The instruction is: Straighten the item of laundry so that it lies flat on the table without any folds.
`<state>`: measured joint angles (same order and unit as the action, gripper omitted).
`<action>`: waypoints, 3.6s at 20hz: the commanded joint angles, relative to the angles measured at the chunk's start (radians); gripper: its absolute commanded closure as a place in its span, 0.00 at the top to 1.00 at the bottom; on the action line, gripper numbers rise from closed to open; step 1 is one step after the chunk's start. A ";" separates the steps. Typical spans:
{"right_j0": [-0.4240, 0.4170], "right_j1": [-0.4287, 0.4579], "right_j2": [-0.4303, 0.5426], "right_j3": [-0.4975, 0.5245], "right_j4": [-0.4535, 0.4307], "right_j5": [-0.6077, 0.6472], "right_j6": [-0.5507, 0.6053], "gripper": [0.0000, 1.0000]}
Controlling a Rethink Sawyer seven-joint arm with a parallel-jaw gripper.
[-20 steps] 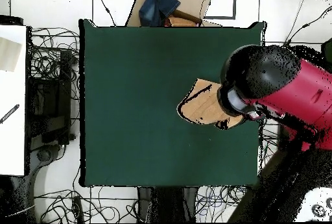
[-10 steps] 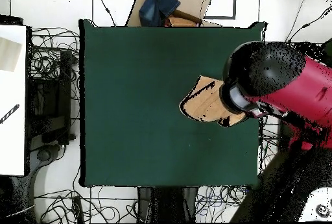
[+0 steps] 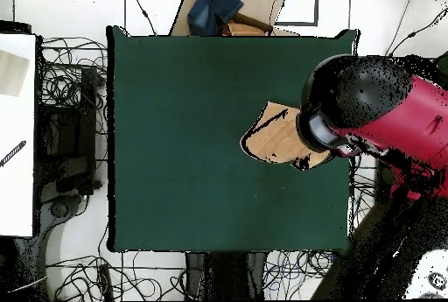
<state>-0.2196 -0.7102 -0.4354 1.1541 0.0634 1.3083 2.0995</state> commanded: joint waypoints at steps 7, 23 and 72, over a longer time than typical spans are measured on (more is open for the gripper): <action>-0.057 -0.009 0.141 0.192 -0.040 -0.146 -0.140 0.00; -0.143 0.011 0.218 0.193 -0.079 -0.194 -0.190 0.00; 0.011 -0.004 0.190 0.375 -0.106 -0.421 0.114 0.00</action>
<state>-0.2428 -0.7095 -0.2755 1.4055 -0.0269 0.9063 2.0995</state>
